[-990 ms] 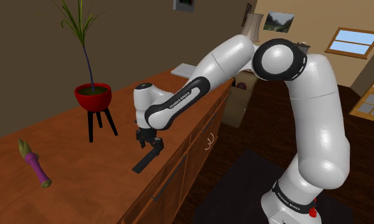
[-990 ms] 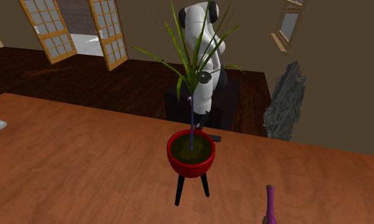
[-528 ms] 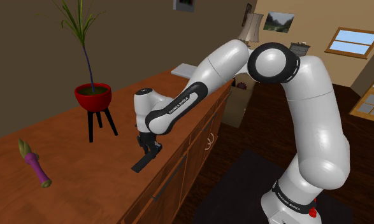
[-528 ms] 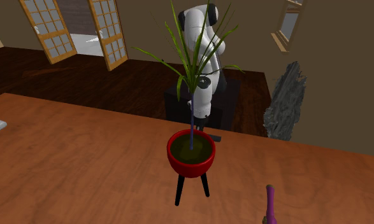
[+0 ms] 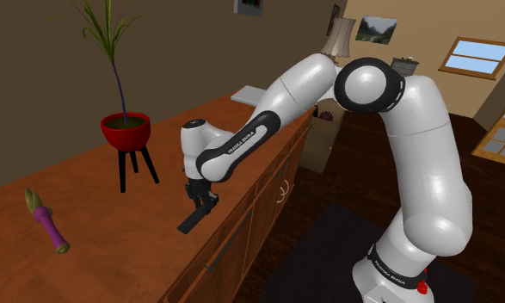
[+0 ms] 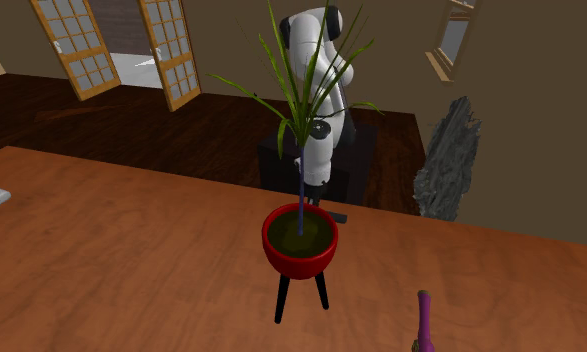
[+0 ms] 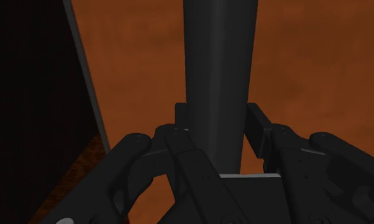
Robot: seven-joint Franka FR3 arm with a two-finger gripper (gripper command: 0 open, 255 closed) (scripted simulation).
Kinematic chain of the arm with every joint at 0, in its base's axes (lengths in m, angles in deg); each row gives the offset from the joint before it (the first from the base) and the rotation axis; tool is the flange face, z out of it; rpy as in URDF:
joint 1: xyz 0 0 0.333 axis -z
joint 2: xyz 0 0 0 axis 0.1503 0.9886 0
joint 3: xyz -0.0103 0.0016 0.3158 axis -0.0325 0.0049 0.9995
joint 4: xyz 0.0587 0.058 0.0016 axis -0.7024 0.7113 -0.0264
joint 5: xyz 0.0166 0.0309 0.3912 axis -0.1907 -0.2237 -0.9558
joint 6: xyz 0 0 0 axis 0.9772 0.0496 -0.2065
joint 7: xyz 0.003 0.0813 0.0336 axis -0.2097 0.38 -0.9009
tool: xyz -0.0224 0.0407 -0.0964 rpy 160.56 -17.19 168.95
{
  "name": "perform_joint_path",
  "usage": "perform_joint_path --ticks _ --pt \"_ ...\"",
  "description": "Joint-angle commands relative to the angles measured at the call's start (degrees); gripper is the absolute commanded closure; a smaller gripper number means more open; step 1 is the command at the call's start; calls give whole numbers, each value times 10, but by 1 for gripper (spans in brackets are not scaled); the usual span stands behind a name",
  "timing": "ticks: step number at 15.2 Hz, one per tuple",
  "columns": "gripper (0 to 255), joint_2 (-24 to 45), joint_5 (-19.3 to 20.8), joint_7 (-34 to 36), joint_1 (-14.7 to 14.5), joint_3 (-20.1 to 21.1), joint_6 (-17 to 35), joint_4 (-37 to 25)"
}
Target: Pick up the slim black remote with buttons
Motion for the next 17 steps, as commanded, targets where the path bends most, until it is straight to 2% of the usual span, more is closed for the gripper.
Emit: perform_joint_path --ticks 1,17 --pt "255 -5 -3 -1 2 2 -5 3" --pt "255 -82 -43 -25 23 32 -78 1"
